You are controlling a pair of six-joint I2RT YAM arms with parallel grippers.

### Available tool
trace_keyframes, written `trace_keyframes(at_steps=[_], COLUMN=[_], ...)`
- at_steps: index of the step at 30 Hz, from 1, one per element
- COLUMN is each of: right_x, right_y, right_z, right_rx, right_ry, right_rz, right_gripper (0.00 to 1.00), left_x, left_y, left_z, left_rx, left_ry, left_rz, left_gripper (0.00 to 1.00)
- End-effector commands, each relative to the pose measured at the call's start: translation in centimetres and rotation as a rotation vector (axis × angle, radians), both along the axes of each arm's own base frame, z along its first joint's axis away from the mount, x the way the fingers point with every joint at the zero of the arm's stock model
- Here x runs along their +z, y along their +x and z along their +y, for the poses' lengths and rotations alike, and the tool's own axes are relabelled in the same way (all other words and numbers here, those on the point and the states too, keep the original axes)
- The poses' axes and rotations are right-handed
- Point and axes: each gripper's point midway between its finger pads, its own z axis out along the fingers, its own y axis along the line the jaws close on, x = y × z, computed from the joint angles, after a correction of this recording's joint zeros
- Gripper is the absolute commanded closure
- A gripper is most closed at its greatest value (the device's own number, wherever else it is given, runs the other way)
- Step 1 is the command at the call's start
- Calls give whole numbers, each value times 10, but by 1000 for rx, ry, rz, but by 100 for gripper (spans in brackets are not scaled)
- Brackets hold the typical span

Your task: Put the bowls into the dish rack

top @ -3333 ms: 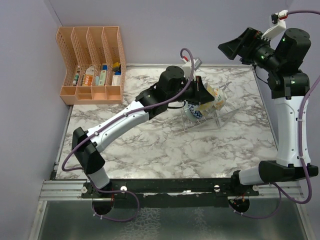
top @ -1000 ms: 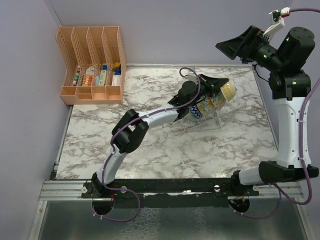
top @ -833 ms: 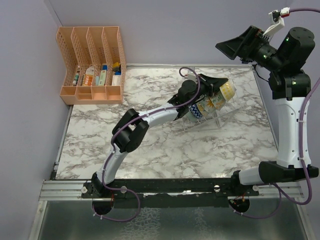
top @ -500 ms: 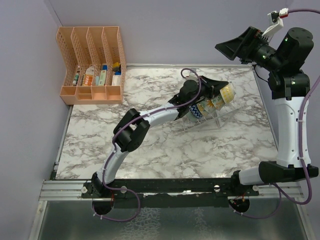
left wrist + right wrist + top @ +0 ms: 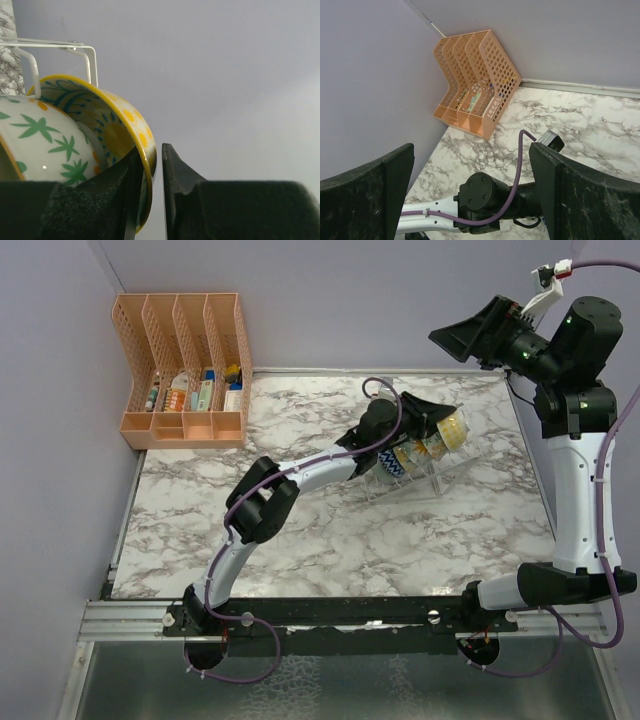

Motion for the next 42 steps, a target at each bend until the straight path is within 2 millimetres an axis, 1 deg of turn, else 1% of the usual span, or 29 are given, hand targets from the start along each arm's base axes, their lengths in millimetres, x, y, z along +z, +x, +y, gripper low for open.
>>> trace_keyframes(at_steps=[1, 5, 6, 7, 18, 24, 27, 34, 37, 42], right_x=[4, 4, 4, 4, 3, 0, -1, 1, 1, 0], right_y=[-3, -2, -2, -2, 0, 1, 0, -3, -5, -7], right_z=[-2, -2, -2, -2, -2, -3, -3, -3, -3, -2], right_rx=[-5, -3, -3, -3, -8, -11, -9, -12, -13, -7], right_ry=[-10, -9, -9, -9, -10, -9, -8, -10, -11, -10], right_rz=[-31, -33, -33, -33, -32, -27, -24, -31, -31, -30], right_gripper=[2, 2, 2, 2, 2, 2, 2, 2, 2, 2], left_x=[22, 21, 21, 21, 14, 8, 9, 26, 31, 49], left_y=[-4, -3, -3, -3, -7, -7, -9, -16, -22, -34], left_z=[11, 14, 15, 16, 25, 40, 46, 54, 62, 78], left_rx=[-4, -3, -4, -6, -32, -21, -16, -29, -23, -16], left_ry=[2, 23, 26, 32, 131, 202, 231, 272, 299, 349], left_rz=[-22, -18, -17, -16, -17, -4, -20, -78, -100, -155], left_gripper=[74, 69, 65, 63, 58, 55, 52, 34, 25, 11])
